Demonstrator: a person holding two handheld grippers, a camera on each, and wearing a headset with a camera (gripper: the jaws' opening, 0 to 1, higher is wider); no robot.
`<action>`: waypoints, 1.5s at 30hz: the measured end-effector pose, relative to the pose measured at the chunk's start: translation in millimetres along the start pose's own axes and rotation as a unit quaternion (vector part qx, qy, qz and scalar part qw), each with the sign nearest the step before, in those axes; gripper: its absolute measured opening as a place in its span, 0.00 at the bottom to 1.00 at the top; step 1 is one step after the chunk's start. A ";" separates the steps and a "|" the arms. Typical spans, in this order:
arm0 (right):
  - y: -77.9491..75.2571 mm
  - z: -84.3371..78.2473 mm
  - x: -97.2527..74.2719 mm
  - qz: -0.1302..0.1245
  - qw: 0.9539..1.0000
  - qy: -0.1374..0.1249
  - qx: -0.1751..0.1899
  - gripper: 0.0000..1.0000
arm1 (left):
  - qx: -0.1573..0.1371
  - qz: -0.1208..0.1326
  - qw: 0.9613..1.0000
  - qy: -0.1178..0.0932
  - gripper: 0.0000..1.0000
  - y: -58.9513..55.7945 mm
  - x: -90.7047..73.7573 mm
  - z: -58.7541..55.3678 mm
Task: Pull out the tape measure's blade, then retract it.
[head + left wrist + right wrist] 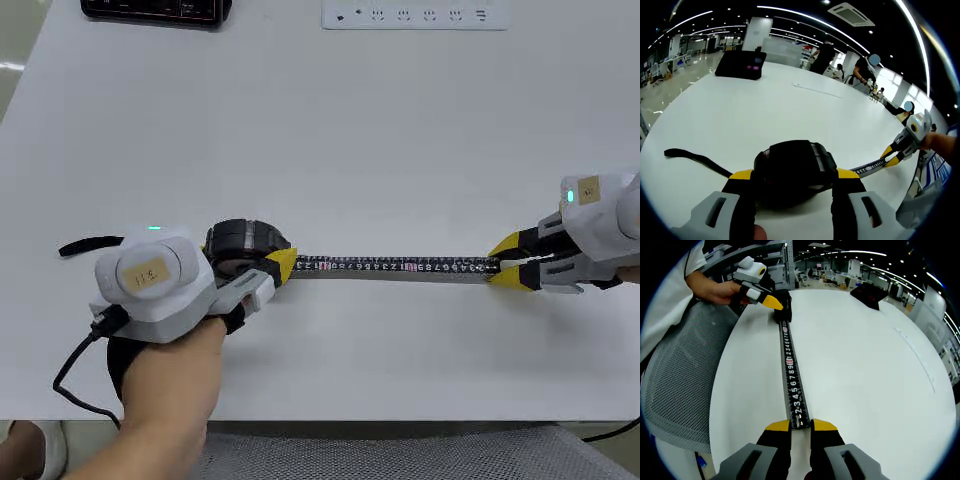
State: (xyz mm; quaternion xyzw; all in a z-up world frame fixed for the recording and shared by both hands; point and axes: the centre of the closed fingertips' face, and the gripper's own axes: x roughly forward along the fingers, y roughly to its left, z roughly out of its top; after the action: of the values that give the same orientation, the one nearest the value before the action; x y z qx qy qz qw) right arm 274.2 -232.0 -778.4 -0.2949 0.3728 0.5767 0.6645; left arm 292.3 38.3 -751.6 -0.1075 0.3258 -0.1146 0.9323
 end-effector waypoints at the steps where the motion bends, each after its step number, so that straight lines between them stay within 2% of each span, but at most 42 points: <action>1: -0.2 -0.1 0.3 0.000 1.000 0.000 0.000 0.10 | 0.000 -0.001 1.000 -0.001 0.56 0.0 -0.4 -0.2; 10: 0.2 0.7 1.1 -0.001 1.000 0.007 -0.005 0.10 | -0.001 -0.002 1.000 -0.001 0.56 -0.8 -1.3 -0.2; 45: 8.4 48.2 23.6 0.023 0.999 -0.022 -0.014 0.10 | -0.004 -0.011 1.000 -0.002 0.56 -2.2 -1.1 0.0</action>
State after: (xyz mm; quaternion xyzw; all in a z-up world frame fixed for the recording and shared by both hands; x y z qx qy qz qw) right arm 274.7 -178.2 -771.3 -0.2825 0.3565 0.6038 0.6547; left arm 291.1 36.5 -750.4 -0.1154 0.3229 -0.1231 0.9313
